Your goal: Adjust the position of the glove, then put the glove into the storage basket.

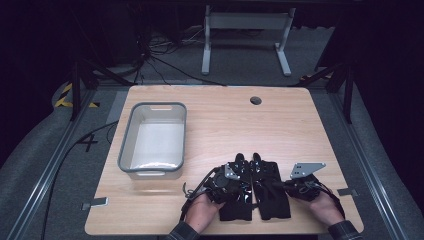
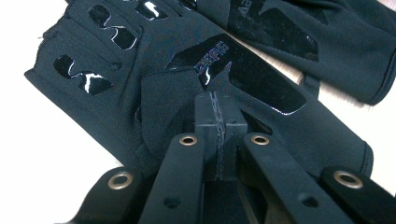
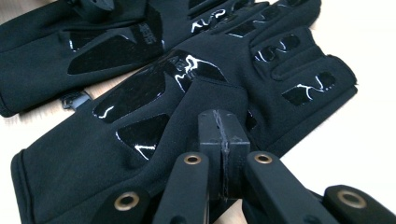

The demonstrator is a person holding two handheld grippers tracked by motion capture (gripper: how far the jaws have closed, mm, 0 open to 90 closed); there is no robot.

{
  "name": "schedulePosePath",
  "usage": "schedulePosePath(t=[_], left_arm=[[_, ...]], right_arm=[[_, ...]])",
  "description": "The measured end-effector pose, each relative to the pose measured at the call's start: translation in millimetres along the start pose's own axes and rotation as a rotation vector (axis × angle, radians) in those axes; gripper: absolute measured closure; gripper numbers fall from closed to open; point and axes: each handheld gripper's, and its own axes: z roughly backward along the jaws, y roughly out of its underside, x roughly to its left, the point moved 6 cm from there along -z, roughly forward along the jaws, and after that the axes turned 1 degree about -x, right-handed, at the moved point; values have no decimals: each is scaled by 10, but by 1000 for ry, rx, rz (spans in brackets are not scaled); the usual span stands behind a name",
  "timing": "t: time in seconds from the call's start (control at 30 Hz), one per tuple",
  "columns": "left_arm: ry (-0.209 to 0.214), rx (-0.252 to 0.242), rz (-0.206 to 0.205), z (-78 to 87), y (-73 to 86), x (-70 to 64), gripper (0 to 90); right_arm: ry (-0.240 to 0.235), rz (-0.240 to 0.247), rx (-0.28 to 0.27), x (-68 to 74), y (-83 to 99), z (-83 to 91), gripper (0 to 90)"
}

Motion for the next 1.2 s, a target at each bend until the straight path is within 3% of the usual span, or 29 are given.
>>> schedulePosePath(t=[0.23, 0.4, 0.47, 0.63, 0.77, 0.87, 1.07, 1.2], left_arm=[[-16, 0, -9, 5, -19, 39, 888], [-33, -19, -6, 86, -18, 68, 831], [-44, -42, 9, 159, -7, 85, 757], [-80, -77, 53, 288, 45, 168, 682], [-98, -62, 94, 296, 142, 245, 534], [-82, -60, 125, 268, 164, 272, 477], [-82, -21, 122, 168, 200, 304, 481], [-100, -24, 111, 151, 192, 290, 576]], right_arm=[[-21, 11, 1, 64, -20, -21, 900], [-22, 14, -8, 63, -27, -4, 900], [-19, 11, -26, 50, -35, 44, 900], [-18, 8, -37, 41, -24, 87, 900], [-29, 13, -28, 62, 6, 84, 900], [-34, 15, -28, 71, 21, 98, 900], [-39, 19, -2, 72, 71, 69, 900], [-43, 22, 5, 77, 78, 51, 900]])
